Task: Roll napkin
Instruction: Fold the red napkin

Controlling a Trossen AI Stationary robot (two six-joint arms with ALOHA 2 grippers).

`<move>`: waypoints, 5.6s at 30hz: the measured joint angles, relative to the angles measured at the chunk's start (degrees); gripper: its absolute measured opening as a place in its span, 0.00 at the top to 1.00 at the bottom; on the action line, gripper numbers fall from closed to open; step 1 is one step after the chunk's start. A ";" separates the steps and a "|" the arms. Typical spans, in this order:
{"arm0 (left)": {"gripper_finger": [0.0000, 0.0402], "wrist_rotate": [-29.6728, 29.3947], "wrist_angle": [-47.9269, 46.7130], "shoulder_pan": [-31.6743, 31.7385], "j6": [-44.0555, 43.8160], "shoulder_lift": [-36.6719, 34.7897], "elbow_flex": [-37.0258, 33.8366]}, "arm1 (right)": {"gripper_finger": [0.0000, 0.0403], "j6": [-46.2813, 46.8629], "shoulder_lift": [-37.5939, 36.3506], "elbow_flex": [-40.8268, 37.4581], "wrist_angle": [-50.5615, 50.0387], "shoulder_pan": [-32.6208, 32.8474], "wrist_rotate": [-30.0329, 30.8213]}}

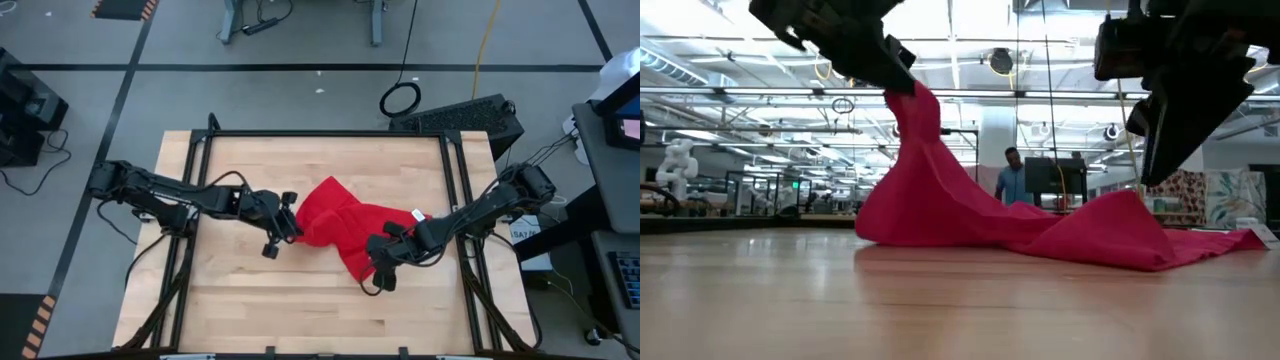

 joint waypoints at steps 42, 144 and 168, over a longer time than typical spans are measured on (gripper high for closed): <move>1.00 -9.55 0.55 -3.29 7.36 4.92 0.00 | 0.98 -2.58 -4.41 -15.49 21.33 2.90 6.63; 1.00 -37.08 -3.11 -35.47 -44.80 -6.32 -10.21 | 1.00 19.47 -16.98 -1.05 -25.03 23.81 4.97; 1.00 -55.21 -27.37 -13.32 -41.38 -4.88 -12.72 | 1.00 0.70 -10.96 -2.28 -25.14 -4.73 33.59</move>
